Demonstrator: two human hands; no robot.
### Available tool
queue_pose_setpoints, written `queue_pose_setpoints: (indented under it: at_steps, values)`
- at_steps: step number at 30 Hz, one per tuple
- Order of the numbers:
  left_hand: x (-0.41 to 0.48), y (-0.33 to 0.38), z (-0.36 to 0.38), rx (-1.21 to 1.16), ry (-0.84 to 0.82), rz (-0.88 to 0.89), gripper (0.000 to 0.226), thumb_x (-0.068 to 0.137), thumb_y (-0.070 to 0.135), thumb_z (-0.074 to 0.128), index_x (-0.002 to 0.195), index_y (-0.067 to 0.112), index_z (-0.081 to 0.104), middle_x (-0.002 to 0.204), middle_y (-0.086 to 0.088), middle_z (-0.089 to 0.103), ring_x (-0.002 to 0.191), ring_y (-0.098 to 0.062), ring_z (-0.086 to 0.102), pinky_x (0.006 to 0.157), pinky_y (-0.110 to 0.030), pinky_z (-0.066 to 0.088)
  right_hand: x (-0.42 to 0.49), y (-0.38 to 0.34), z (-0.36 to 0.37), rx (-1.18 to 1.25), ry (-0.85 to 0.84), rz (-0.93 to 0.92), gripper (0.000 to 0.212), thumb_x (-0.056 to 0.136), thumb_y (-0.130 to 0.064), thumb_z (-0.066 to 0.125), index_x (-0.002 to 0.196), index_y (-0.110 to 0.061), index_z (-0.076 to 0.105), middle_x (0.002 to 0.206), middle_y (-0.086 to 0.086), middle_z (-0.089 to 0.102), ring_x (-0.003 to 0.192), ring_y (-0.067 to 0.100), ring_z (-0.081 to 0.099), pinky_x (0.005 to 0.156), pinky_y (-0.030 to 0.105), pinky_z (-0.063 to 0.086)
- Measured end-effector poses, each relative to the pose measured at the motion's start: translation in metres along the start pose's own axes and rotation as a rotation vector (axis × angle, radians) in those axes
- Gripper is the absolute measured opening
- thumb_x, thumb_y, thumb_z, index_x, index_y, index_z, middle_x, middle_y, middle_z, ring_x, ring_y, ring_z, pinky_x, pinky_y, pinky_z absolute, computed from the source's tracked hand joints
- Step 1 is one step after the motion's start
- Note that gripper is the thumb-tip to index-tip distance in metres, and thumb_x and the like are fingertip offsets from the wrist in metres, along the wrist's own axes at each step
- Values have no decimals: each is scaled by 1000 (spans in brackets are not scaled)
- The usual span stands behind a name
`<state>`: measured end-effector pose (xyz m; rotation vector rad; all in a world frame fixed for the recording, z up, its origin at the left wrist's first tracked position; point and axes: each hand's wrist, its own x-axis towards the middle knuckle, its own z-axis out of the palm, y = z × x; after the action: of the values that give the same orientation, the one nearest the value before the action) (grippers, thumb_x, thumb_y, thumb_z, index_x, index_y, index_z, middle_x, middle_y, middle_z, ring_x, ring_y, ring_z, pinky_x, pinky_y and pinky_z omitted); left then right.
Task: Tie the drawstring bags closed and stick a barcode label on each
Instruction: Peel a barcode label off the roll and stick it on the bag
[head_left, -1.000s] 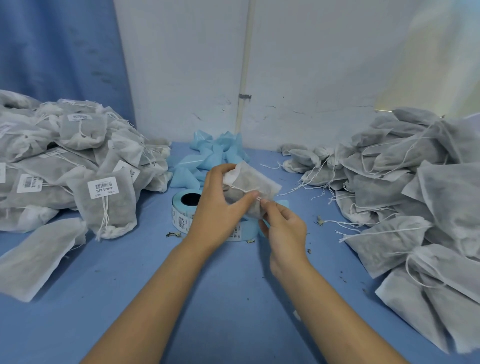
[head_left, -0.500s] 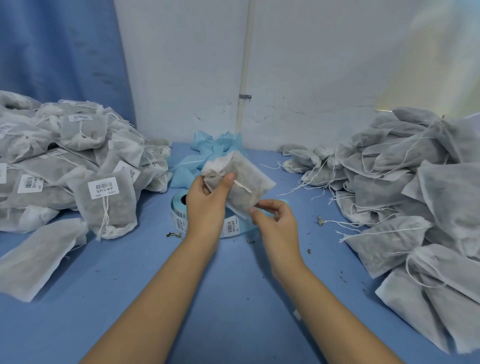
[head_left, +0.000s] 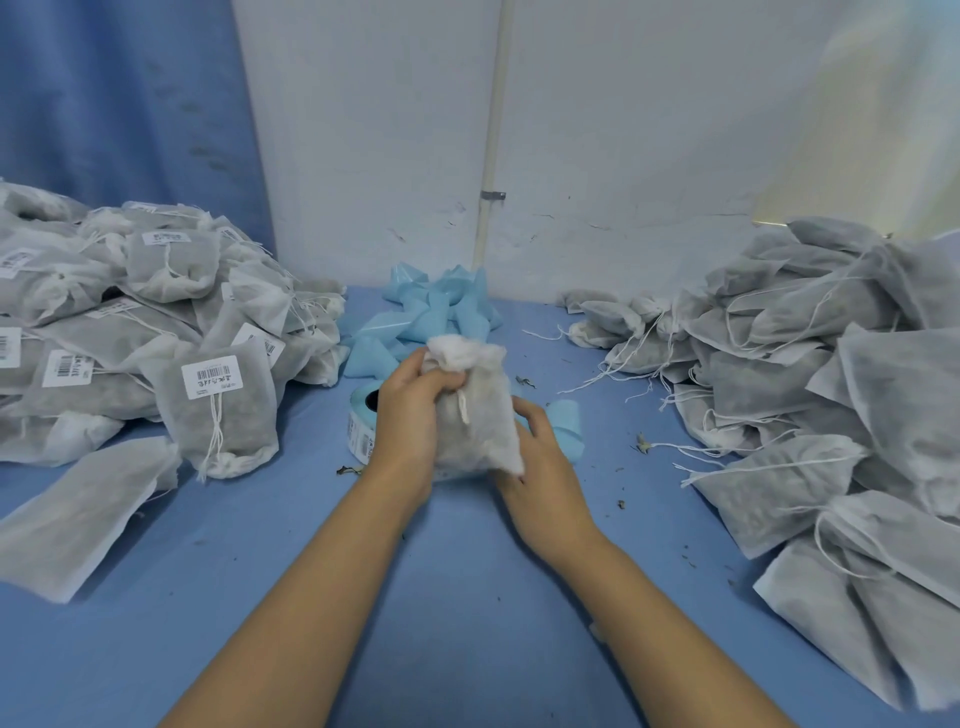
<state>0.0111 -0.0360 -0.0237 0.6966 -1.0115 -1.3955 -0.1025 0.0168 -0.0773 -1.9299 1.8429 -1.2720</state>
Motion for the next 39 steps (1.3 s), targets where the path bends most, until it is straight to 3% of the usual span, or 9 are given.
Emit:
queue_pose_setpoints:
  at_steps: [3,5,7,10,14,19,25,31,39]
  values:
    - [-3,-1,-1,179,-41,-44,22,67,-2,47,80,1,64,78,-9,62,74,-22,55,71,-30,43,1,2,-4,-66,58,23,9,95,-19,48,95,-28,53,134,-21,33,70,9,51,66,37,47]
    - [-5,-4,-2,434,-57,-32,12,60,3,49,61,10,59,61,2,53,61,-19,45,59,-24,36,2,5,-7,-114,137,63,12,96,-17,48,92,-27,51,133,-14,34,66,12,48,64,37,47]
    - [-6,-12,-5,693,-70,15,35,68,-4,48,44,18,35,45,10,34,52,-16,29,48,-25,23,2,5,-9,-127,211,82,10,95,-13,49,93,-20,55,127,-8,34,62,18,49,64,39,47]
    - [-7,-23,-15,912,-48,122,37,75,-3,44,50,16,24,49,4,30,52,-17,26,51,-32,18,2,5,-10,-133,281,96,10,95,-9,50,94,-15,58,118,-2,33,61,16,47,64,37,46]
    - [-6,-29,-23,749,-93,92,43,72,-2,47,43,20,26,45,10,26,50,-10,23,54,-31,17,2,6,-8,-30,273,140,16,96,-9,50,107,-15,59,103,-1,50,79,10,50,70,22,38]
    - [-11,-27,-26,597,-182,37,8,52,14,42,51,6,40,56,1,37,58,-12,32,59,-29,24,0,5,-6,120,201,232,28,95,-9,53,123,-14,55,108,-3,64,96,6,58,82,14,41]
    - [-12,-30,-23,562,-271,63,41,56,13,42,80,-17,57,81,-31,54,74,-20,45,71,-34,34,2,5,-5,469,207,319,18,91,-7,62,107,-15,65,96,-7,70,83,-8,64,78,9,48]
    - [-15,-29,-23,539,-273,45,40,58,13,42,82,-14,58,75,-12,53,71,-16,44,66,-27,35,4,4,-9,566,264,328,19,90,-8,63,85,-26,68,85,-12,71,76,-6,64,72,9,47]
    - [-18,-25,-22,514,-250,53,39,60,11,41,84,-10,64,69,-4,54,61,-6,44,56,-12,36,4,1,-13,722,300,356,19,89,-6,63,81,-21,73,77,-10,74,72,0,66,67,10,48]
